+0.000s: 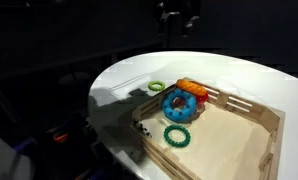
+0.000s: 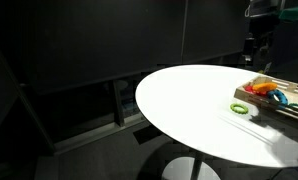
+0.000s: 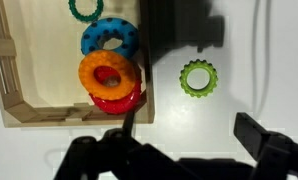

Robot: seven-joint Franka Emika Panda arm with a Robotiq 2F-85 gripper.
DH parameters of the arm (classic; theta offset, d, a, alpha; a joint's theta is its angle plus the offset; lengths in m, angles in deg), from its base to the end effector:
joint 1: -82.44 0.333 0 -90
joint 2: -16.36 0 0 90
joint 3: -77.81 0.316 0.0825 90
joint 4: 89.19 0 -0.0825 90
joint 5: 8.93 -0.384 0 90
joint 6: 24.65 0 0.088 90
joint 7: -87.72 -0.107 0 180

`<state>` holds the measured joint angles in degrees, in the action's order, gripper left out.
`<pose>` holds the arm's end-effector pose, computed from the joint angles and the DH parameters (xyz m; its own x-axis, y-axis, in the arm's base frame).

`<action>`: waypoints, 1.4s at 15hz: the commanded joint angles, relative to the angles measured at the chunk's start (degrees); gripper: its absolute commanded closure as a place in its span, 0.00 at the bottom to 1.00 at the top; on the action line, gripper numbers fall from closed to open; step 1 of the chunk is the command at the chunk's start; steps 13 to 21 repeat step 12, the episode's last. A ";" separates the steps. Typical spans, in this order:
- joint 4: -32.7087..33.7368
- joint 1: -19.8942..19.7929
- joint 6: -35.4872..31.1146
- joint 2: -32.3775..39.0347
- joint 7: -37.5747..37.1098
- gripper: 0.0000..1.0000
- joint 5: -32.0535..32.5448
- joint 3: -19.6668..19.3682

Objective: Put the light green ring on the table

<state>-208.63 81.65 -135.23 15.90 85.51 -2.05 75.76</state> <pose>0.5265 -0.0344 0.4175 0.9885 -0.0452 -0.1441 -0.0294 -0.9935 0.1101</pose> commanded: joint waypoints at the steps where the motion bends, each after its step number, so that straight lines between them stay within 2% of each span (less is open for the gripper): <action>1: 0.25 -1.05 2.10 -4.64 3.25 0.00 -4.77 -0.63; 6: 0.32 -1.52 3.68 -8.69 5.29 0.00 -7.39 -1.52; 21: -0.10 -1.39 2.81 -8.26 3.60 0.00 -6.33 -1.39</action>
